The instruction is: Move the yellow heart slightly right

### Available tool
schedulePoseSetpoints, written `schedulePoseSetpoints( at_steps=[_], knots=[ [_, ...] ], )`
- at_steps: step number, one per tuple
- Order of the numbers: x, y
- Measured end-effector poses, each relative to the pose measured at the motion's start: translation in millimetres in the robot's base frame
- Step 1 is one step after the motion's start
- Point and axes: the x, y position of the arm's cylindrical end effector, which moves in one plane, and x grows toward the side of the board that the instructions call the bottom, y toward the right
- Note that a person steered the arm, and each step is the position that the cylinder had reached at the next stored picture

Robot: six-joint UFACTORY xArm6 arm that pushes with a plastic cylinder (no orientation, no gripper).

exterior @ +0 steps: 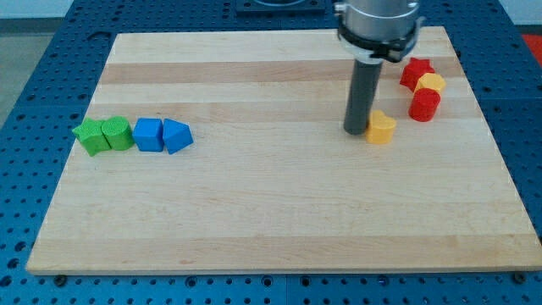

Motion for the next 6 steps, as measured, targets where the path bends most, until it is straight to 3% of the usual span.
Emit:
schedulePoseSetpoints(
  at_steps=[3, 6],
  knots=[
    [13, -9],
    [13, 59]
  ],
)
